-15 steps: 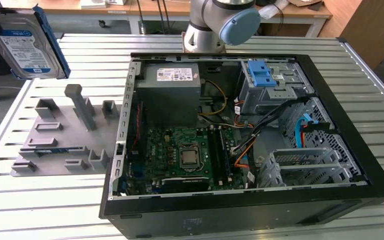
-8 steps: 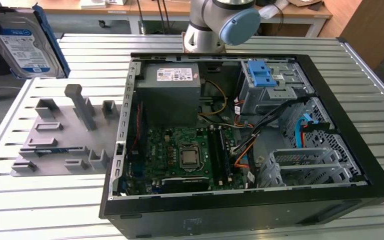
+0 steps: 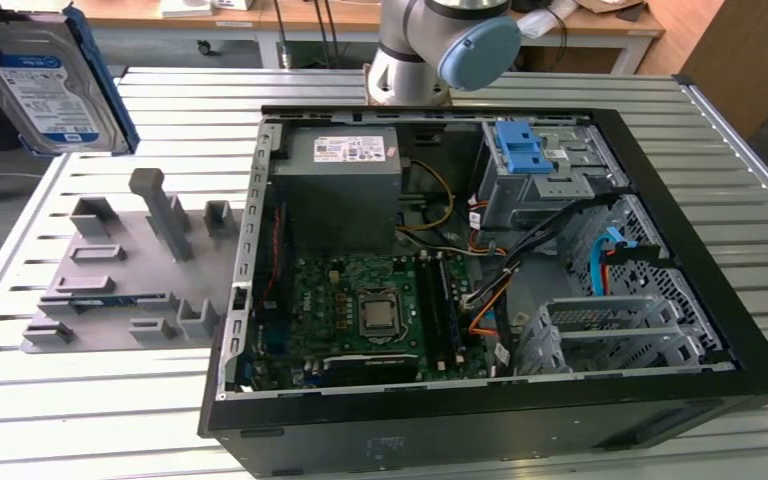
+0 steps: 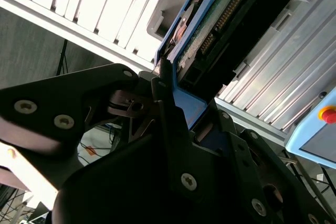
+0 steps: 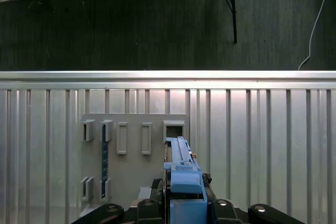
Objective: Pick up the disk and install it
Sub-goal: 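Pick up the disk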
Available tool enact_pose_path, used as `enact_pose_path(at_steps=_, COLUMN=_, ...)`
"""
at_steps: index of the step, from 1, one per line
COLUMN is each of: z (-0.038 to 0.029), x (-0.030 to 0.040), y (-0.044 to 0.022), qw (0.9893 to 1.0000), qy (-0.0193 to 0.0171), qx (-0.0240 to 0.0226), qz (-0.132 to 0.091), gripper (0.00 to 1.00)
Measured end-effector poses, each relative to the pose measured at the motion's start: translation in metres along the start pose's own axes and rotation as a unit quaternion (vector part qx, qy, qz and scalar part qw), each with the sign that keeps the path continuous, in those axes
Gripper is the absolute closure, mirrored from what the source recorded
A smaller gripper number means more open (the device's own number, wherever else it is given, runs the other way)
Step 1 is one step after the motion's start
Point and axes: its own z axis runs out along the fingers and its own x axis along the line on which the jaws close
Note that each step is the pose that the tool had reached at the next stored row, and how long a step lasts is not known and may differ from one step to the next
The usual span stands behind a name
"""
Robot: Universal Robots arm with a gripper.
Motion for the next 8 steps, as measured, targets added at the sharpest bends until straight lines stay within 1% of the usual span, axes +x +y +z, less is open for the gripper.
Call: enact_pose_path(at_steps=8, z=-0.0027, x=0.0000, y=0.0000, qw=1.0000, qy=0.0000, qx=0.0000, qz=0.000, gripper=0.64)
